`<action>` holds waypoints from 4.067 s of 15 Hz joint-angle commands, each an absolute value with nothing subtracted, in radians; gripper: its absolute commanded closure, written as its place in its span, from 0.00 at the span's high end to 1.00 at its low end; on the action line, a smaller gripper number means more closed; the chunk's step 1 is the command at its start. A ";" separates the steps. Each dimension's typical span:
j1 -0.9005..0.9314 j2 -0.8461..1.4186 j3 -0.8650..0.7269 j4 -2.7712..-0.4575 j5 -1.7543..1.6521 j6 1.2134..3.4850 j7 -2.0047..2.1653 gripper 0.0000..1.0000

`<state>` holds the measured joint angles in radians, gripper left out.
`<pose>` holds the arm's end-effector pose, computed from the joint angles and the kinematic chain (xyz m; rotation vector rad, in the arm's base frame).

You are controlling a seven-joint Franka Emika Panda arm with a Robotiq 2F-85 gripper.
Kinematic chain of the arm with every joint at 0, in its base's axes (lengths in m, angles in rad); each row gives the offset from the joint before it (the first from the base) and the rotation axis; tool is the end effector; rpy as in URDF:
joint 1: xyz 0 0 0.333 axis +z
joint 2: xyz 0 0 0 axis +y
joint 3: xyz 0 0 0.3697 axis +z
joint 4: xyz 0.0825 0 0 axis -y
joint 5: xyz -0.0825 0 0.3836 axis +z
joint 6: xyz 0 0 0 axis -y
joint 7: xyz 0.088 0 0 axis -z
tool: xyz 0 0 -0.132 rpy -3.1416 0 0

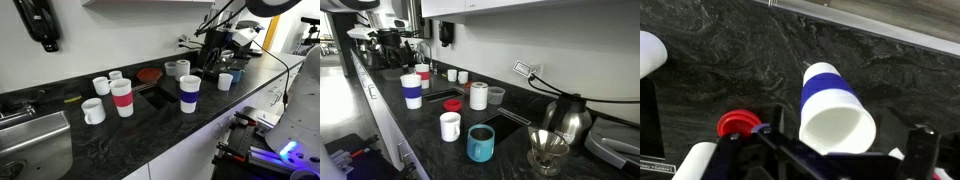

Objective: Move the white mug that is next to the blue to the left

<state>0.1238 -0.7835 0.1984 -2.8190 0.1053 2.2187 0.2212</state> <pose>0.2738 0.0952 0.4368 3.1225 0.0001 0.2871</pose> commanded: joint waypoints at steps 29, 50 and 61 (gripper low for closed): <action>-0.256 -0.777 0.119 -2.791 -0.045 2.246 0.502 1.00; -0.418 -0.312 -0.011 -2.581 -0.104 2.384 0.903 1.00; -0.410 -0.275 -0.090 -2.578 -0.039 2.400 1.085 1.00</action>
